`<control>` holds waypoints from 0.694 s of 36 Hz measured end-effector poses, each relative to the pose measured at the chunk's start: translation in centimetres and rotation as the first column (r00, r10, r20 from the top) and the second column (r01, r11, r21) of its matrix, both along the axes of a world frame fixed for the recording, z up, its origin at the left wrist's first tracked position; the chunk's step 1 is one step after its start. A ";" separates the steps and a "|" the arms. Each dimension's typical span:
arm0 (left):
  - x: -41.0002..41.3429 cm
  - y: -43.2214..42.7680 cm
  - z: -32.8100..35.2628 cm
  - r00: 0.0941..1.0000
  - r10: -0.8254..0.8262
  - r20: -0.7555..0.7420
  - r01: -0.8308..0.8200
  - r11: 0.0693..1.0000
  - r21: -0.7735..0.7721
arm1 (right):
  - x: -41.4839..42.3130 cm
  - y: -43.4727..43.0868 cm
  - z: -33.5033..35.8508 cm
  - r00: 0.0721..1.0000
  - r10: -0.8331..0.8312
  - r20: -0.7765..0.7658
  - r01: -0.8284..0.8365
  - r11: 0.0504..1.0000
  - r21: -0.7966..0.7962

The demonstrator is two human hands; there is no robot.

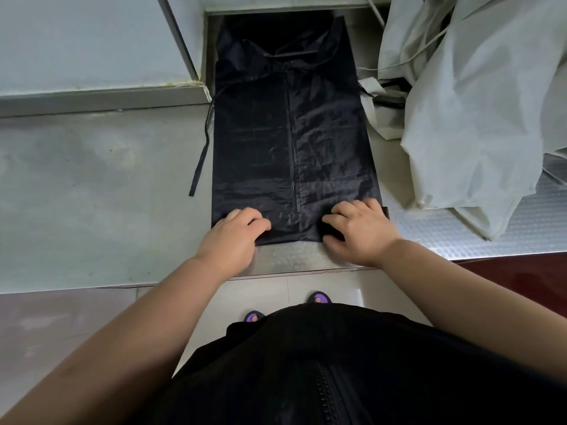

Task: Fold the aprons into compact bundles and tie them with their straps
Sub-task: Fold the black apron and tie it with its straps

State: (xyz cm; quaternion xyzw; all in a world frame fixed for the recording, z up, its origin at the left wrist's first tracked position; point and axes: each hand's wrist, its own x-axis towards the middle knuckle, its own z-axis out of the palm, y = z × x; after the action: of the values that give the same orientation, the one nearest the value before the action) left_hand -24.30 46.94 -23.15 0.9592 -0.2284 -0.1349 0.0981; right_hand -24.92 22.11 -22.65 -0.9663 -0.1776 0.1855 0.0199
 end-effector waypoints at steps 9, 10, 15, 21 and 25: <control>0.5 -0.2 0.8 0.996 0.031 -0.087 -0.027 0.998 0.048 | 1.1 -0.3 0.1 0.988 0.090 0.128 -0.096 0.995 0.039; 0.9 -0.3 1.0 0.996 0.034 -0.077 -0.029 0.997 0.067 | 1.3 -0.1 0.6 0.990 0.070 0.121 -0.073 0.997 0.025; 3.1 0.5 1.2 0.987 0.081 -0.139 -0.077 0.996 0.034 | 3.2 -0.5 2.2 0.998 -0.044 -0.034 0.047 0.995 0.085; 5.1 1.7 1.8 0.903 0.279 -0.326 -0.334 0.935 -0.123 | 5.1 -0.9 2.8 0.970 -0.119 -0.212 0.133 0.990 0.054; 6.1 2.9 1.6 0.827 0.407 -0.387 -0.501 0.847 -0.180 | 6.6 -1.1 3.2 0.920 -0.208 -0.331 0.263 0.956 0.132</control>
State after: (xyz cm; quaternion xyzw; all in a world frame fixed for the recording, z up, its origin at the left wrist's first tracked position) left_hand -18.24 49.81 -21.54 0.9256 0.0120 -0.2351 0.2964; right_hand -18.34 20.98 -19.49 -0.9333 -0.0699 0.3167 0.1544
